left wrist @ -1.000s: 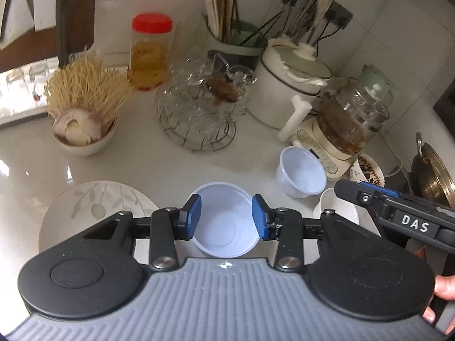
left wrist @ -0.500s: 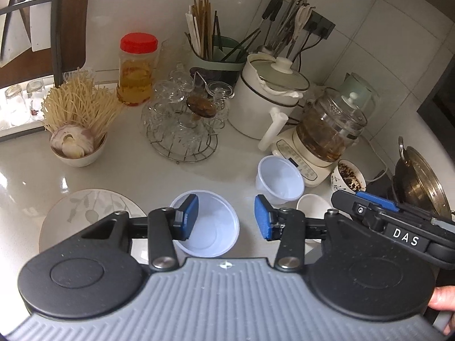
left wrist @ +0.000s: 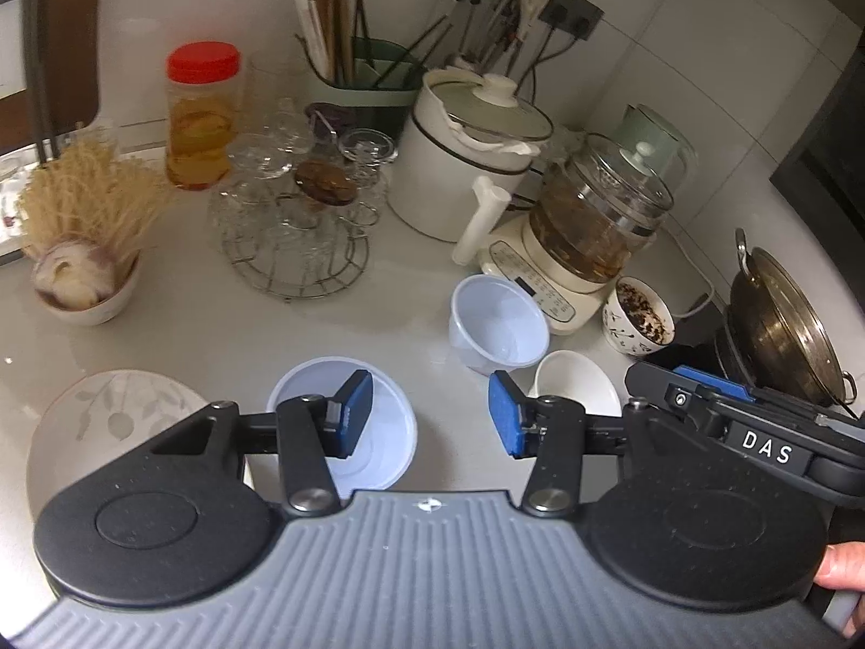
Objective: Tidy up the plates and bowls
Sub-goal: 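Move both open grippers to the second light blue plastic bowl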
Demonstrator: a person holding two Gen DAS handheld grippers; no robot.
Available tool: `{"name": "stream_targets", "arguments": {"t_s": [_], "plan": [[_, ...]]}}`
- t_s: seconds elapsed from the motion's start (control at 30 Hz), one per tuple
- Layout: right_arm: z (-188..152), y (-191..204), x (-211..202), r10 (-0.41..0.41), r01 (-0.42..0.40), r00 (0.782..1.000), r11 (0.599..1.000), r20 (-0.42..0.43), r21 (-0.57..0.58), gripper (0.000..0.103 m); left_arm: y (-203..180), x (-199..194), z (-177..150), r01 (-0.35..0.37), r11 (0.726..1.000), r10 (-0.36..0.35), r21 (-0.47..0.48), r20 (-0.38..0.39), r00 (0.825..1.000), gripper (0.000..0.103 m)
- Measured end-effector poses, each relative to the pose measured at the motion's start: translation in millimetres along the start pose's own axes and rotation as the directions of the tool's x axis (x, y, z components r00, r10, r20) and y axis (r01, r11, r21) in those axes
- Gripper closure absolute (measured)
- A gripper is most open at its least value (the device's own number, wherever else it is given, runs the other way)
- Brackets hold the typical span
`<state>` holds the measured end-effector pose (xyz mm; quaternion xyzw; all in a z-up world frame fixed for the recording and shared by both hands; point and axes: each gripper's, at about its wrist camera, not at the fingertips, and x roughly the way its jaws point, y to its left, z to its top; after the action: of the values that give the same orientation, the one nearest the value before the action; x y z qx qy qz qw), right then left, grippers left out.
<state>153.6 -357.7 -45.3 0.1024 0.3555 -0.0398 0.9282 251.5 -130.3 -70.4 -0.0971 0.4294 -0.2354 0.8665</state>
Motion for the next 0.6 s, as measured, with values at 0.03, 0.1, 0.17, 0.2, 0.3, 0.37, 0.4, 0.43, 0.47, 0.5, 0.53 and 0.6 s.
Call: {"name": "stream_targets", "arguments": {"t_s": [0.03,0.1,0.17,0.2,0.3,0.37,0.4,0.43,0.47,0.5,0.53,0.6], "plan": [[0.5,-1.2,1.3,-0.009,0.009,1.000,1.000,-0.002,0.007,0.051,0.2,3.7,2.0,0.007,1.000,-0.007,0.003,-0.006,1.000,0.049],[1.3,-3.8,4.6,-0.029,0.029,1.000,0.999,-0.007,0.022,0.051,0.2,11.7,5.7,0.020,1.000,-0.020,0.008,-0.017,1.000,0.049],[2.1,-5.7,7.7,-0.045,0.045,0.999,0.998,-0.015,0.032,0.051,-0.2,20.0,9.2,0.032,0.999,-0.032,0.013,-0.031,0.999,0.049],[2.5,-6.8,8.9,-0.052,0.053,0.999,0.998,-0.017,0.037,0.051,-0.4,24.2,11.2,0.038,0.999,-0.037,0.016,-0.037,0.999,0.049],[2.7,-8.6,12.2,-0.075,0.076,0.997,0.996,-0.022,0.056,0.051,-1.9,35.6,17.7,0.064,0.997,-0.062,0.037,-0.056,0.996,0.048],[2.3,-9.8,13.4,-0.086,0.088,0.996,0.994,-0.032,0.071,0.051,-3.2,42.5,22.5,0.077,0.996,-0.073,0.047,-0.071,0.995,0.048],[2.0,-10.5,13.5,-0.090,0.093,0.995,0.992,-0.037,0.082,0.051,-4.0,45.2,24.8,0.086,0.995,-0.082,0.056,-0.077,0.994,0.048],[1.8,-11.9,13.6,-0.094,0.098,0.995,0.990,-0.042,0.097,0.051,-4.8,47.5,26.8,0.093,0.993,-0.088,0.066,-0.081,0.993,0.048],[1.6,-13.3,13.8,-0.101,0.106,0.994,0.988,-0.046,0.109,0.051,-5.8,50.1,28.7,0.098,0.992,-0.092,0.075,-0.087,0.992,0.047],[1.1,-14.7,13.8,-0.111,0.116,0.993,0.986,-0.049,0.119,0.051,-6.3,52.5,30.1,0.106,0.991,-0.098,0.084,-0.094,0.991,0.047],[0.5,-17.1,13.7,-0.121,0.127,0.991,0.983,-0.051,0.130,0.051,-7.0,55.0,31.2,0.113,0.989,-0.103,0.091,-0.100,0.990,0.046],[0.5,-21.4,14.4,-0.133,0.140,0.990,0.979,-0.055,0.149,0.051,-9.5,60.7,33.3,0.124,0.987,-0.112,0.106,-0.115,0.987,0.046]]}}
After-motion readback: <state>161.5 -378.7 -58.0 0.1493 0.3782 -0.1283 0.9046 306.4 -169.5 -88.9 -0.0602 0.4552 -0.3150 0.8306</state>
